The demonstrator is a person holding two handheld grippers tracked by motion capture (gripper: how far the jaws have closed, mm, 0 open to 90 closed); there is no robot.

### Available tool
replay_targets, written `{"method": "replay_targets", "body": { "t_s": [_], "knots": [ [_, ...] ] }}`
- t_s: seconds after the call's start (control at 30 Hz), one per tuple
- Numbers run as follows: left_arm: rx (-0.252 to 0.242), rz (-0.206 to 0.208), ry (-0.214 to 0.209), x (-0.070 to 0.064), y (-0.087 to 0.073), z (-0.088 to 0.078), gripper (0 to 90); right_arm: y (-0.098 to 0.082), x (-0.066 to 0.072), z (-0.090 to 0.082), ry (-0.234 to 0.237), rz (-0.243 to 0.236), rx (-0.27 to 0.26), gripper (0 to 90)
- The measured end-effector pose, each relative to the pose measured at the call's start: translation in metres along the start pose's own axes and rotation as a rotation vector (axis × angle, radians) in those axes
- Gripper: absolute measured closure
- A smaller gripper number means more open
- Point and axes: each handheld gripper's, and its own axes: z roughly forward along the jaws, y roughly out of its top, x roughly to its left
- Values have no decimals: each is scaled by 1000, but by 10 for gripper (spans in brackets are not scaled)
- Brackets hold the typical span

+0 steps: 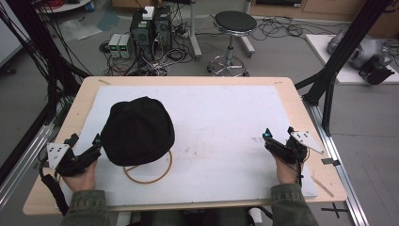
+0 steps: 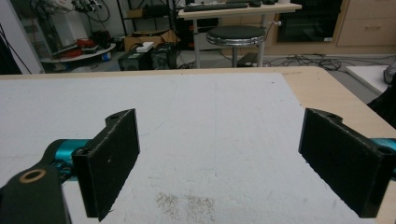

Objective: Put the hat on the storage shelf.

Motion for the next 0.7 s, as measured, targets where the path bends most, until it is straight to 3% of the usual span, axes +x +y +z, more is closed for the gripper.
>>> {"method": "replay_targets", "body": {
  "t_s": [0.7],
  "knots": [
    [24,-13,-19,1,-1,3,182,-1,0,2,1,-7,11,115]
  ]
}}
